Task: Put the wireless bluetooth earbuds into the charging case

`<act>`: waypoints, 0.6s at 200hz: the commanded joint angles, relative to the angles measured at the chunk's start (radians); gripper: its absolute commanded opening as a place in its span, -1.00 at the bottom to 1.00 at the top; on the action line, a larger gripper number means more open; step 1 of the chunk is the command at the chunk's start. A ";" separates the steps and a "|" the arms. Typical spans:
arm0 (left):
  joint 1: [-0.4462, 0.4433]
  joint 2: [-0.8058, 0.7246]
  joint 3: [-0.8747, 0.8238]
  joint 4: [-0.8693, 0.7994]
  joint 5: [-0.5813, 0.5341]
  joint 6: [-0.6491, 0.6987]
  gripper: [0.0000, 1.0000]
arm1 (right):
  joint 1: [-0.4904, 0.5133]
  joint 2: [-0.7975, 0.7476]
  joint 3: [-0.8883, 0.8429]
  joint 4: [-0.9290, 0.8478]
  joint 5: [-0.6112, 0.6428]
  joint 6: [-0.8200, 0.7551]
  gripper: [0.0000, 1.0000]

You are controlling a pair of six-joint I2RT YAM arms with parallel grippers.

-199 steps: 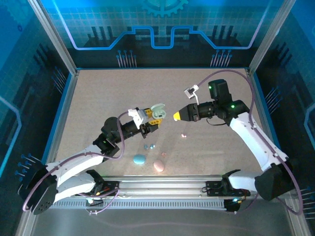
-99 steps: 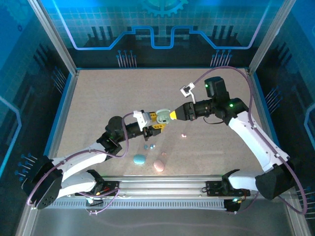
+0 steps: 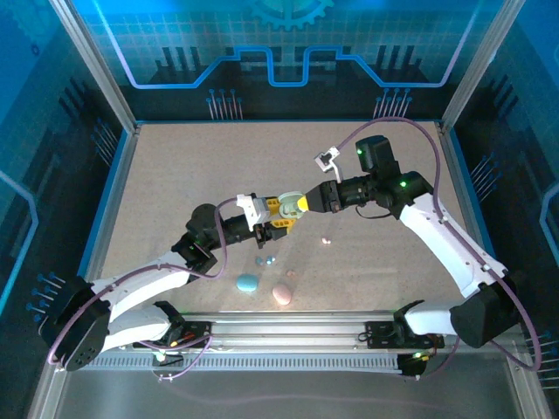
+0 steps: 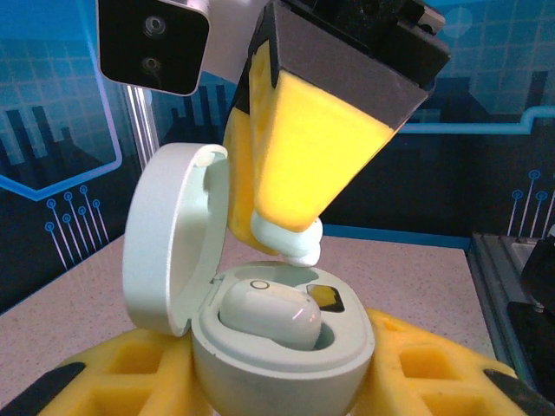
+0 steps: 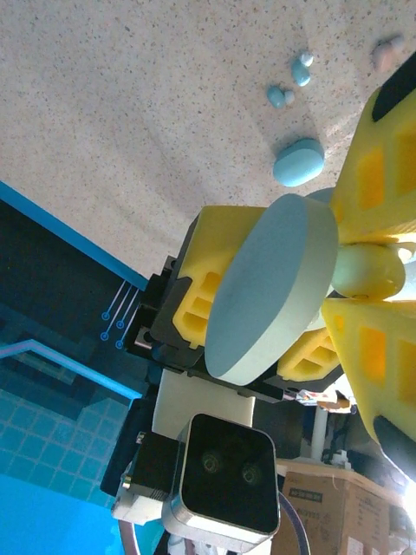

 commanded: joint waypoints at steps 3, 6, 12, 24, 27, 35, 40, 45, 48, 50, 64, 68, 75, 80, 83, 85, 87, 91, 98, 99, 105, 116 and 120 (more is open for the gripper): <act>-0.010 -0.004 0.040 0.022 0.032 -0.014 -0.29 | 0.014 0.004 0.025 0.027 0.013 0.018 -0.56; -0.010 -0.003 0.040 0.022 0.034 -0.014 -0.29 | 0.014 0.004 0.025 0.027 0.014 0.018 -0.56; -0.011 -0.002 0.041 0.019 0.034 -0.014 -0.29 | 0.014 0.004 0.026 0.031 0.016 0.022 -0.56; -0.011 -0.002 0.044 0.015 0.035 -0.015 -0.29 | 0.014 0.003 0.023 0.044 0.013 0.031 -0.56; -0.010 -0.002 0.044 0.015 0.034 -0.015 -0.30 | 0.014 0.004 0.021 0.046 0.013 0.034 -0.56; -0.011 -0.002 0.044 0.013 0.035 -0.015 -0.29 | 0.015 0.004 0.020 0.051 0.015 0.038 -0.56; -0.010 -0.002 0.045 0.013 0.034 -0.015 -0.29 | 0.017 0.006 0.020 0.054 0.015 0.041 -0.57; -0.010 -0.002 0.046 0.013 0.034 -0.015 -0.29 | 0.017 0.006 0.019 0.055 0.014 0.044 -0.56; -0.011 -0.001 0.047 0.011 0.032 -0.015 -0.29 | 0.017 0.006 0.018 0.057 0.014 0.045 -0.56; -0.011 0.000 0.047 0.011 0.032 -0.014 -0.29 | 0.018 0.006 0.018 0.058 0.014 0.045 -0.56; -0.011 0.001 0.047 0.009 0.031 -0.013 -0.29 | 0.021 0.002 0.017 0.065 0.018 0.048 -0.56; -0.011 0.002 0.047 0.010 0.031 -0.013 -0.29 | 0.021 0.002 0.017 0.067 0.019 0.050 -0.56; -0.010 0.003 0.049 0.010 0.031 -0.014 -0.29 | 0.022 0.001 0.017 0.070 0.021 0.054 -0.56; -0.011 0.006 0.049 0.010 0.031 -0.015 -0.29 | 0.022 0.000 0.017 0.073 0.024 0.057 -0.56; -0.010 0.007 0.049 0.010 0.031 -0.014 -0.29 | 0.021 0.000 0.017 0.074 0.025 0.059 -0.56; -0.010 0.007 0.049 0.011 0.031 -0.014 -0.29 | 0.021 0.000 0.017 0.075 0.026 0.061 -0.56; -0.011 0.008 0.049 0.011 0.030 -0.015 -0.29 | 0.021 0.000 0.017 0.077 0.027 0.064 -0.56; -0.011 0.008 0.049 0.011 0.029 -0.015 -0.29 | 0.021 0.001 0.016 0.081 0.027 0.069 -0.56; -0.012 0.011 0.049 0.012 0.029 -0.016 -0.29 | 0.023 -0.003 0.013 0.090 0.028 0.079 -0.56; -0.012 0.011 0.049 0.012 0.027 -0.017 -0.29 | 0.023 -0.002 0.013 0.092 0.030 0.080 -0.55; -0.012 0.011 0.049 0.014 0.025 -0.018 -0.29 | 0.025 -0.006 0.010 0.099 0.038 0.087 -0.55; -0.011 0.012 0.049 0.017 0.019 -0.024 -0.29 | 0.025 -0.010 0.002 0.105 0.059 0.099 -0.55; -0.012 0.012 0.050 0.016 0.017 -0.024 -0.29 | 0.025 -0.010 0.000 0.106 0.064 0.101 -0.55</act>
